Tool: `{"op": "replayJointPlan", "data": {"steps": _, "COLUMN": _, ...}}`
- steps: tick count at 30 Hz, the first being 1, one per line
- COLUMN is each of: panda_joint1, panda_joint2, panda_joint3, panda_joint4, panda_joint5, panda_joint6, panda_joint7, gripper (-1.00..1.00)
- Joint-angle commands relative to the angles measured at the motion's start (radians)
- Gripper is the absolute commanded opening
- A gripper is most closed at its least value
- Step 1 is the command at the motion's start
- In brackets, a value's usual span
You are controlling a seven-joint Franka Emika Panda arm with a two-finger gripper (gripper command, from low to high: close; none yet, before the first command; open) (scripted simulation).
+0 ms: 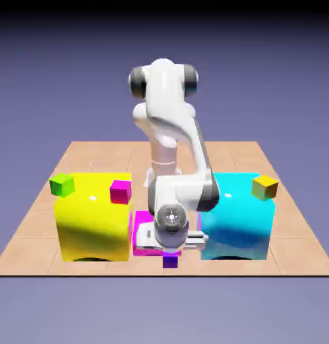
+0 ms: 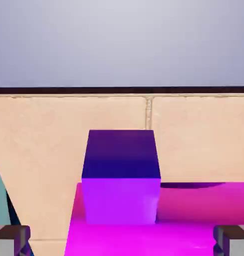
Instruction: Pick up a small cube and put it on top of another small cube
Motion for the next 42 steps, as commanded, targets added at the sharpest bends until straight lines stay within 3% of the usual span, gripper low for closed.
{"op": "replayJointPlan", "data": {"steps": 1, "panda_joint1": 0.000, "panda_joint2": 0.000, "panda_joint3": 0.000, "panda_joint4": 0.000, "panda_joint5": 0.000, "panda_joint6": 0.000, "panda_joint7": 0.000, "gripper": 0.00}}
{"op": "replayJointPlan", "data": {"steps": 5, "panda_joint1": 0.000, "panda_joint2": 0.029, "panda_joint3": -0.002, "panda_joint4": -0.130, "panda_joint5": -0.003, "panda_joint6": 0.159, "panda_joint7": 0.001, "gripper": 0.00}}
{"op": "replayJointPlan", "data": {"steps": 6, "panda_joint1": 0.000, "panda_joint2": 0.029, "panda_joint3": -0.002, "panda_joint4": -0.130, "panda_joint5": -0.003, "panda_joint6": 0.159, "panda_joint7": 0.001, "gripper": -1.00}}
{"op": "replayJointPlan", "data": {"steps": 11, "panda_joint1": -0.012, "panda_joint2": -0.007, "panda_joint3": -0.007, "panda_joint4": 0.005, "panda_joint5": 0.009, "panda_joint6": 0.008, "panda_joint7": -0.015, "gripper": -1.00}}
{"op": "replayJointPlan", "data": {"steps": 24, "panda_joint1": -0.140, "panda_joint2": -0.414, "panda_joint3": -0.336, "panda_joint4": 0.068, "panda_joint5": 0.253, "panda_joint6": -0.462, "panda_joint7": 0.135, "gripper": -1.00}}
{"op": "replayJointPlan", "data": {"steps": 33, "panda_joint1": -0.105, "panda_joint2": -0.479, "panda_joint3": -0.321, "panda_joint4": -0.181, "panda_joint5": 0.238, "panda_joint6": -0.292, "panda_joint7": 0.143, "gripper": -1.00}}
{"op": "replayJointPlan", "data": {"steps": 34, "panda_joint1": -0.105, "panda_joint2": -0.479, "panda_joint3": -0.321, "panda_joint4": -0.181, "panda_joint5": 0.238, "panda_joint6": -0.292, "panda_joint7": 0.143, "gripper": 1.00}}
{"op": "replayJointPlan", "data": {"steps": 42, "panda_joint1": -0.130, "panda_joint2": -0.410, "panda_joint3": -0.331, "panda_joint4": 0.064, "panda_joint5": 0.247, "panda_joint6": -0.471, "panda_joint7": 0.148, "gripper": 1.00}}
